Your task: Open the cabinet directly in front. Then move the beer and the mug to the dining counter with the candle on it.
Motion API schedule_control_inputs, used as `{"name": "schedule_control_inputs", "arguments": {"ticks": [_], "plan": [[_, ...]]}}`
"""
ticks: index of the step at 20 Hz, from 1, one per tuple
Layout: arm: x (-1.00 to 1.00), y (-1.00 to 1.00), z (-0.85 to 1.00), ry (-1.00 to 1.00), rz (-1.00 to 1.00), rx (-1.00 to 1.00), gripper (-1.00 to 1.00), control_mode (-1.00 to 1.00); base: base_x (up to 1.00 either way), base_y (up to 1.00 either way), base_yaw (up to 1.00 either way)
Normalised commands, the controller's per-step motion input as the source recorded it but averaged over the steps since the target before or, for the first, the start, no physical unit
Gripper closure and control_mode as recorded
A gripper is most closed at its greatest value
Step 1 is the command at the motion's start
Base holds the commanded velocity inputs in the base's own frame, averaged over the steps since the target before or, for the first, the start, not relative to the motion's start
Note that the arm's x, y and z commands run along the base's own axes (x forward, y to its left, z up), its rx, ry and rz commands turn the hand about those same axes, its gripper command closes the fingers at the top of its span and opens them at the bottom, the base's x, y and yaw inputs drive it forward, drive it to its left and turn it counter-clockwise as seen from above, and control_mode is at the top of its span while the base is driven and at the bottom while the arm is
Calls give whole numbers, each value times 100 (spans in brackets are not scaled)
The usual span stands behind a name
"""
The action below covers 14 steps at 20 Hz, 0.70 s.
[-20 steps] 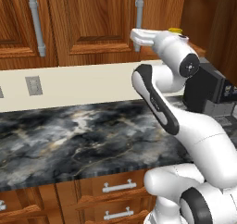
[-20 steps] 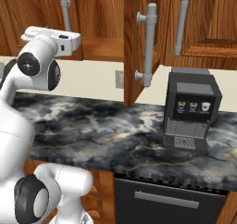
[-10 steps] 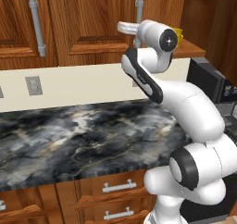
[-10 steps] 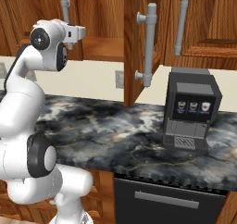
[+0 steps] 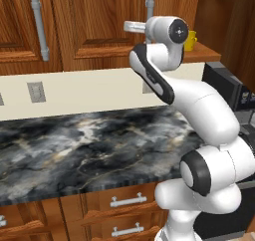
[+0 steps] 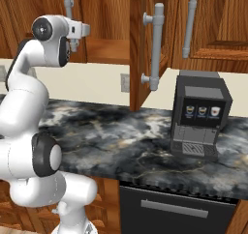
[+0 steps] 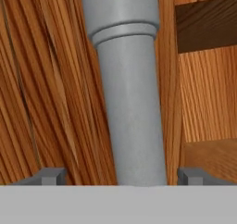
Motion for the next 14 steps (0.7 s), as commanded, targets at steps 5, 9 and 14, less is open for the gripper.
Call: {"name": "schedule_control_inputs", "arguments": {"ticks": [5,9,14], "plan": [[17,0,-1,1,0,0,100,-100,0,0,0],[0,0,0,0,0,0,100,-100,0,0,0],[-2,3,0,0,0,0,100,-100,0,0,0]]}}
